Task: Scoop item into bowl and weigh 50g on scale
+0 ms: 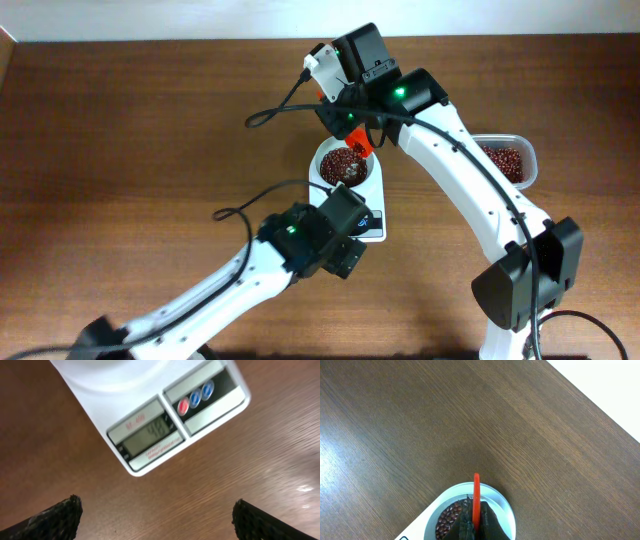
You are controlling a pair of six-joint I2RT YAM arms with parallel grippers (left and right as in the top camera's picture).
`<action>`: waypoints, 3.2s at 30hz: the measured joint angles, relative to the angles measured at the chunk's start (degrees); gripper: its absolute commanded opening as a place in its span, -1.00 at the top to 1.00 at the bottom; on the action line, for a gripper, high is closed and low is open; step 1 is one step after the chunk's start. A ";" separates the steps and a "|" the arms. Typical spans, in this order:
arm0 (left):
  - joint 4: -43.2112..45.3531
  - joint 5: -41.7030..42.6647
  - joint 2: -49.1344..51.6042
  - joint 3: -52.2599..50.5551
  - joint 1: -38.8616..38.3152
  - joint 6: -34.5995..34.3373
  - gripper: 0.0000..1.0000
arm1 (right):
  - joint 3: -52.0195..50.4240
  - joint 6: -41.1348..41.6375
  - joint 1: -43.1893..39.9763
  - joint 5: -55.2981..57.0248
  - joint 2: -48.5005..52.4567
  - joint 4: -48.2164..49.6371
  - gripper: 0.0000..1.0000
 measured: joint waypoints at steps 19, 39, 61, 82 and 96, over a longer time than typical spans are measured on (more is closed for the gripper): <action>-1.73 0.00 -6.67 0.20 0.00 0.00 -0.98 | 0.02 0.00 0.00 0.00 0.00 -1.95 0.92; -1.73 0.00 -6.67 0.20 0.00 0.00 -0.98 | 0.02 2.45 6.71 17.18 0.00 0.94 0.92; -1.73 0.00 -6.67 0.20 0.00 0.00 -0.98 | 0.02 18.97 -27.34 -31.65 0.00 -2.54 0.92; -1.73 0.00 -6.67 0.22 0.00 0.02 -0.98 | 0.24 16.52 -1.20 0.42 9.46 2.40 0.92; -1.73 0.00 -6.67 0.22 0.00 0.00 -0.98 | -5.20 14.16 -1.20 1.95 9.94 8.57 0.92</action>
